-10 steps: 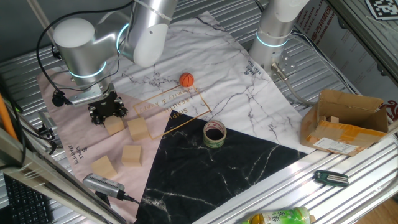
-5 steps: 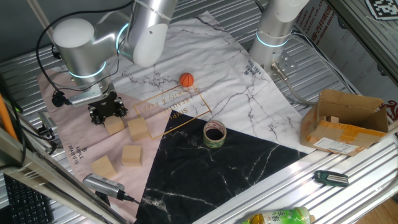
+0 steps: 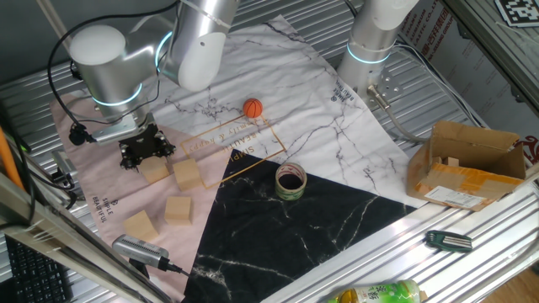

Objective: Stack the blocks into a pyramid shape

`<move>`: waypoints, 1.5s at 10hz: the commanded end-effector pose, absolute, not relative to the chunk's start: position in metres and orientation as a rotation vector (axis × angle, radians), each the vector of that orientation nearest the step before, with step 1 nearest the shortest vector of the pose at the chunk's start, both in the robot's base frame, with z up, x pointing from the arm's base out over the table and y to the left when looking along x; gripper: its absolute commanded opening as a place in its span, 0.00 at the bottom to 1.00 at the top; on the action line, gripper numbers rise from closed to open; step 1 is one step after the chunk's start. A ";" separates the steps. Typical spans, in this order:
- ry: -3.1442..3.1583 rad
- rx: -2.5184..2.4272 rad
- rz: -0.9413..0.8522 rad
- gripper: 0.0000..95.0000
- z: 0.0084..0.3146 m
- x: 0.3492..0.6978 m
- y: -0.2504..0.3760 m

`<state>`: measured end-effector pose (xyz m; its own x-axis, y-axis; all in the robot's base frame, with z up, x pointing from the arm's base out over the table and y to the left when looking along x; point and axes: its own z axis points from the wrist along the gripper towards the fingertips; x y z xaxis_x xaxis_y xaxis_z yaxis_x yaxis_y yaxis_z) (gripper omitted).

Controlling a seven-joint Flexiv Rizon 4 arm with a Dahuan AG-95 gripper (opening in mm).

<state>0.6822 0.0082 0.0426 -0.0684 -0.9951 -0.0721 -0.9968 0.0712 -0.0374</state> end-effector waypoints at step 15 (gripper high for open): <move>2.283 -2.106 0.052 0.80 0.065 0.683 0.019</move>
<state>0.6835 0.0194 0.0667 -0.0828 -0.9955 -0.0471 -0.9966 0.0827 0.0043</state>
